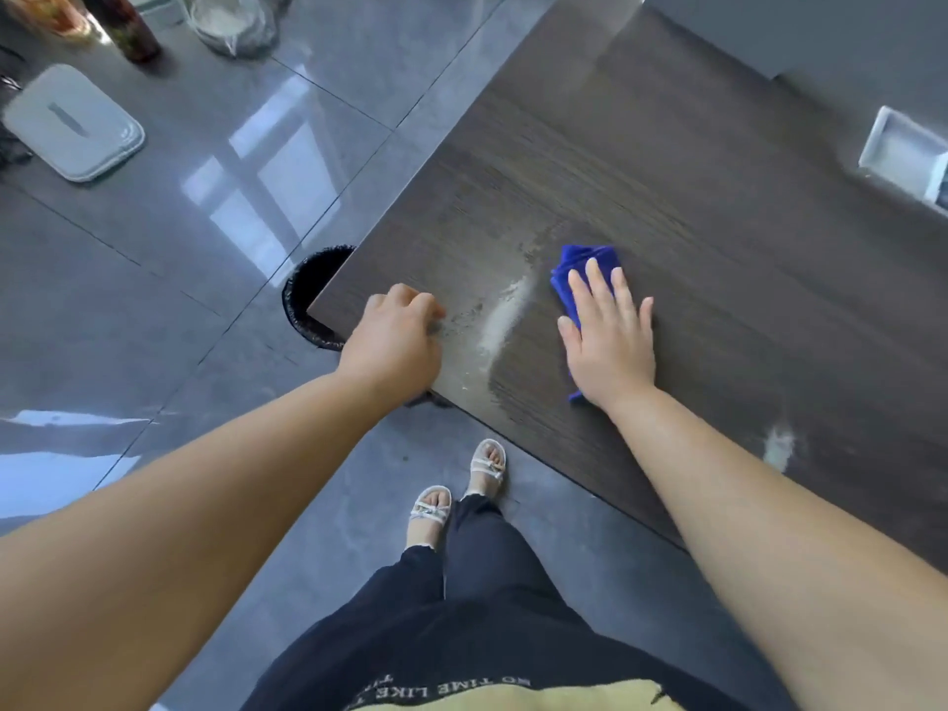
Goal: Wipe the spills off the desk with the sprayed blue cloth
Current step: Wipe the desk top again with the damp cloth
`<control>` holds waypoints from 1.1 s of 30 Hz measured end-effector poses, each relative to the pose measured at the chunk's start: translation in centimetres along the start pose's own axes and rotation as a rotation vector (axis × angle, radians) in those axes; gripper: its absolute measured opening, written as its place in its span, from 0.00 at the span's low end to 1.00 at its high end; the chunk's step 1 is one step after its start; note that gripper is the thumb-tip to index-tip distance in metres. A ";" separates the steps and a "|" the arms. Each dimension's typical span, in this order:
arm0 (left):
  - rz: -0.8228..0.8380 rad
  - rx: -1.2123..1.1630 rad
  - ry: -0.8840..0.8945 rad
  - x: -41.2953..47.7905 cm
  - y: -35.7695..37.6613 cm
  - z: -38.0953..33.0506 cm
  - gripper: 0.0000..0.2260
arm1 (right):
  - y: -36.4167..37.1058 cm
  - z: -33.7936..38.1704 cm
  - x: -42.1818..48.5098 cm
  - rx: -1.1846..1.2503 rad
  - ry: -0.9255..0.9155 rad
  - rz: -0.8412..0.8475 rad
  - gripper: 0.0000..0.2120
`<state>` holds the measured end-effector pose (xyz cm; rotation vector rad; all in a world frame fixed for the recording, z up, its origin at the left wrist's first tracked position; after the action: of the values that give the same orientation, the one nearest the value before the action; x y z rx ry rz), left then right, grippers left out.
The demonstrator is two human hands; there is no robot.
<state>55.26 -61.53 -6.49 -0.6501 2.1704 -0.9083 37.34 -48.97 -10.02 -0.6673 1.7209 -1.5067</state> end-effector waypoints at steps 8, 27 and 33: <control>0.000 0.050 0.076 -1.4 2.1 -1.5 0.19 | 0.7 10.0 -5.9 0.034 -0.240 -0.088 0.27; 0.115 0.385 0.340 -4.7 14.4 -13.5 0.24 | 4.5 -10.0 -19.3 0.009 0.037 -0.076 0.25; 0.160 0.445 0.423 -6.5 17.8 -17.2 0.27 | 5.6 -27.1 -25.7 0.183 0.961 -0.005 0.27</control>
<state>43.40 -38.97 -8.38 -0.0663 2.2175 -1.4816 31.25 -11.65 -9.65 0.2216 2.1795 -2.1419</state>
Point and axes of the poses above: each hand's wrist, its own x-axis towards the middle knuckle, its own y-axis out of the palm, z = x × y, the point moved 9 cm from there along x, towards the middle knuckle, and after that the axes turned 7 degrees about -x, right-handed, at the moved point
